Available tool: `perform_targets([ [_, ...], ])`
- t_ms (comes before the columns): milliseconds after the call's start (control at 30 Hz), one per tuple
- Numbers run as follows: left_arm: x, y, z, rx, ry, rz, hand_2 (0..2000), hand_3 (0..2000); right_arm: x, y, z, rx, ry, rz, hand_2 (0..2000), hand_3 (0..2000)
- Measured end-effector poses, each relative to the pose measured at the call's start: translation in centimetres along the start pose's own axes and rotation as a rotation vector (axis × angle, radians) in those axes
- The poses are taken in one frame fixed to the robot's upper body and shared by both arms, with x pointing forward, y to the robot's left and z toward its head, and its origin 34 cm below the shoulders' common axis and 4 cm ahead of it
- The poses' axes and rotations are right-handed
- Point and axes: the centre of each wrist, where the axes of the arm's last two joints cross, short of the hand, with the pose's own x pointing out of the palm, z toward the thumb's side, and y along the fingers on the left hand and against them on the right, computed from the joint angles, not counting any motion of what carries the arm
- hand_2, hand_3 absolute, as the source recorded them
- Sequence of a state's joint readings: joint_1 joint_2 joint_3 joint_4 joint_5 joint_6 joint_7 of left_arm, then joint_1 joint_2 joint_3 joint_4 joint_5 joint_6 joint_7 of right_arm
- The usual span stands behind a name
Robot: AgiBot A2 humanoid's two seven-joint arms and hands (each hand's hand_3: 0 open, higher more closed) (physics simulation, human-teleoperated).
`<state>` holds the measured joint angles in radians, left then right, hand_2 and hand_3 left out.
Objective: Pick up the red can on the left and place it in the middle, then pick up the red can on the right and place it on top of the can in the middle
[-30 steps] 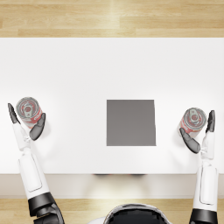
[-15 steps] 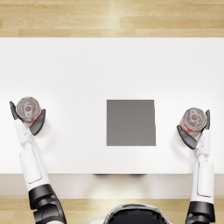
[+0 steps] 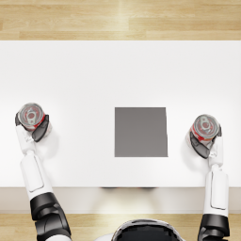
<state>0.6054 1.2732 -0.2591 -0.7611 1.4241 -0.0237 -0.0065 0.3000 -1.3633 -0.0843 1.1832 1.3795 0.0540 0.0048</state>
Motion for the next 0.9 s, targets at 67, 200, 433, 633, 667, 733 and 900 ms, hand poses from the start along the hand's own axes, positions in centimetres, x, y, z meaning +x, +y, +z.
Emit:
perform_targets([
  [67, 0.5, -0.8, 0.6, 0.049, 0.02, -0.026, 2000, 1520, 0.3, 0.3, 0.5, -0.026, 0.001, 0.013, 2000, 1520],
  [200, 3.1, -3.2, 3.3, 0.213, 0.087, -0.148, 2000, 1520, 1.5, 0.7, 3.1, -0.13, 0.009, 0.066, 2000, 1520],
  [433, 9.8, -7.3, 5.6, 0.374, 0.173, -0.423, 2000, 1520, 3.6, 1.5, 7.9, -0.316, 0.014, 0.141, 2000, 1520],
  [633, 14.7, -9.5, 5.6, 0.407, 0.2, -0.609, 2000, 1520, 4.2, 1.7, 8.9, -0.355, 0.009, 0.16, 2000, 1520],
  [667, 15.4, -9.8, 5.6, 0.413, 0.201, -0.635, 2000, 1520, 4.3, 1.7, 9.0, -0.359, 0.008, 0.163, 2000, 1520],
  [733, 16.9, -10.3, 5.7, 0.421, 0.201, -0.682, 2000, 1520, 4.5, 1.7, 9.1, -0.362, 0.006, 0.167, 2000, 1520],
  [900, 20.2, -10.8, 5.4, 0.404, 0.207, -0.771, 2000, 1520, 4.8, 1.7, 9.1, -0.365, -0.003, 0.159, 2000, 1520],
])
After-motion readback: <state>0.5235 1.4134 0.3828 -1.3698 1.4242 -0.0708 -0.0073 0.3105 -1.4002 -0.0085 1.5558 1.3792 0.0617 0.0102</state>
